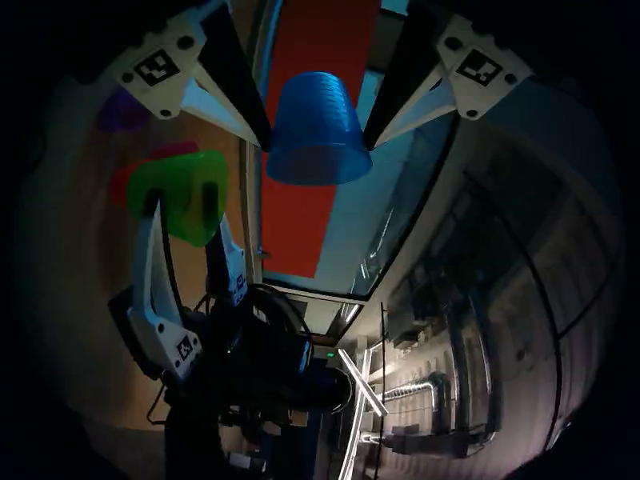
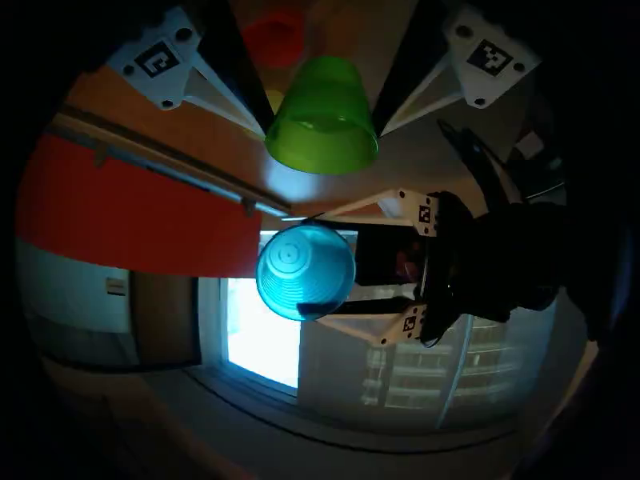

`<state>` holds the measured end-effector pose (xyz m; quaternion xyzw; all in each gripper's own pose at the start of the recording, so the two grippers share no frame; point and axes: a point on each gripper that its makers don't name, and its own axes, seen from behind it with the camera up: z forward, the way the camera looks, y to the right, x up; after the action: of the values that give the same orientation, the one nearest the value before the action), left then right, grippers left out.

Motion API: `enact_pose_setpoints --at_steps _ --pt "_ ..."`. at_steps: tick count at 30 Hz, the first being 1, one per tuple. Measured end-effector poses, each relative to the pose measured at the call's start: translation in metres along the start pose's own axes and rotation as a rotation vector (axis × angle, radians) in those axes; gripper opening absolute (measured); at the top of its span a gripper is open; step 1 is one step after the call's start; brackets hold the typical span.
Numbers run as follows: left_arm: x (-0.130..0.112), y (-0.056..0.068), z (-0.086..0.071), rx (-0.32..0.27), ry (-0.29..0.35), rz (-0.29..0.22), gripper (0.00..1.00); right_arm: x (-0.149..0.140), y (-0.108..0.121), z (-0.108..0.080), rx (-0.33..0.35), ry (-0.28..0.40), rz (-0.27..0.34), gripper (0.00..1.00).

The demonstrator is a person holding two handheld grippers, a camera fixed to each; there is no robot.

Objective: Pour water

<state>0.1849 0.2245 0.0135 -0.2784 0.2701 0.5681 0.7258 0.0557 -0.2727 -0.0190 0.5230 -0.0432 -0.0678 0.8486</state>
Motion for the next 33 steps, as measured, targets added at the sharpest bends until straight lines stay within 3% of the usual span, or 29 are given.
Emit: enact_pose_setpoints --at_steps 5,12,18,27,33 --pt "-0.005 -0.004 0.0 0.013 -0.008 -0.109 0.83 0.002 -0.001 -0.001 -0.001 0.001 -0.002 0.89" --pt "-0.01 -0.008 0.001 0.027 -0.02 -0.315 0.83 0.006 -0.001 -0.001 -0.005 0.007 -0.003 0.89" --pt "-0.016 -0.006 -0.003 0.036 -0.037 -0.454 0.83 0.011 -0.001 -0.002 -0.009 0.013 -0.008 0.89" --pt "-0.024 -0.01 -0.002 0.061 -0.043 -0.741 0.83 0.014 0.001 -0.003 -0.013 0.019 -0.01 0.88" --pt "-0.025 0.0 -0.003 0.034 -0.046 -0.913 0.83 0.016 0.002 -0.003 -0.018 0.026 -0.009 0.88"
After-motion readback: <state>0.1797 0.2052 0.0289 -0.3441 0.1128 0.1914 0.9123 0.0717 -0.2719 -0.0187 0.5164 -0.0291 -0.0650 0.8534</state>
